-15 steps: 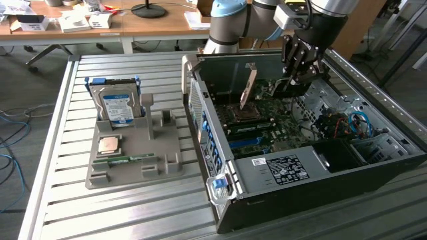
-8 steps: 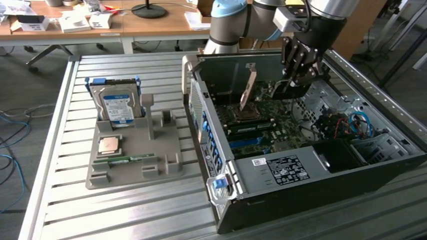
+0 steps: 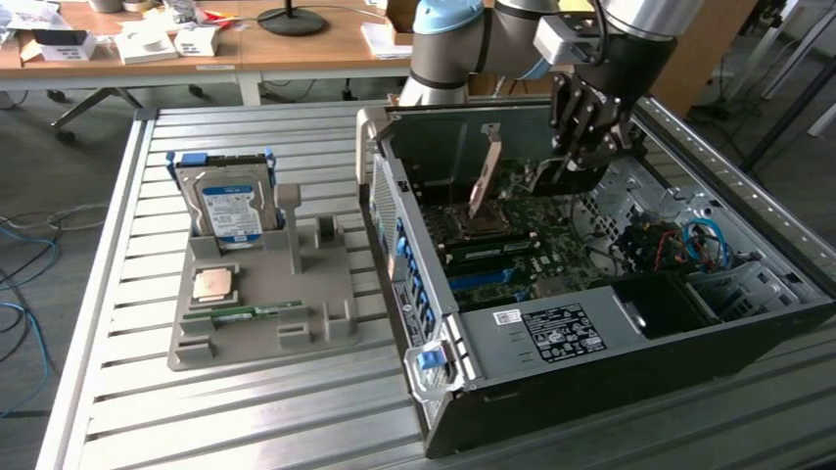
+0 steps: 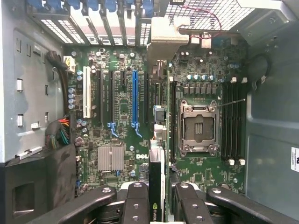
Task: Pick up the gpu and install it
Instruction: 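Insert the gpu into the slot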
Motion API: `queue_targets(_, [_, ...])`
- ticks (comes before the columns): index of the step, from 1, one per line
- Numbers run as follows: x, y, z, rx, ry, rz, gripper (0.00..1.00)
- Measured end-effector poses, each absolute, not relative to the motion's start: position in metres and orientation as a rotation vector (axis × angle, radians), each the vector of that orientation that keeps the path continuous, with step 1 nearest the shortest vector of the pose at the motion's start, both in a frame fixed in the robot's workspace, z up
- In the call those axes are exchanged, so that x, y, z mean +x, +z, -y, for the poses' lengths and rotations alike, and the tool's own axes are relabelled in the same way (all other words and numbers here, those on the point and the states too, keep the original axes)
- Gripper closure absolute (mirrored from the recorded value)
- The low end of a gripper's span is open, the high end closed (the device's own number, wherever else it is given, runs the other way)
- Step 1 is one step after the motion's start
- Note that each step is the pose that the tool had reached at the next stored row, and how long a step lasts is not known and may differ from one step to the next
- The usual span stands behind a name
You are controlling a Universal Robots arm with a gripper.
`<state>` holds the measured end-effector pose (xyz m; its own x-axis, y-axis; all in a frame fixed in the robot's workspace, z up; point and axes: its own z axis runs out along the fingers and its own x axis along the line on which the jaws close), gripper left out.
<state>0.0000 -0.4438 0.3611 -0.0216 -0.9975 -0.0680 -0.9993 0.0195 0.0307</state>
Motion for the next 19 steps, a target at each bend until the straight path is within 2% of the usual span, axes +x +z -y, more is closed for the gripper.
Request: queue_targets(19, [-0.0004, 0.3539, 0.4437, -2.178, 0.108, -2.223, 0.74])
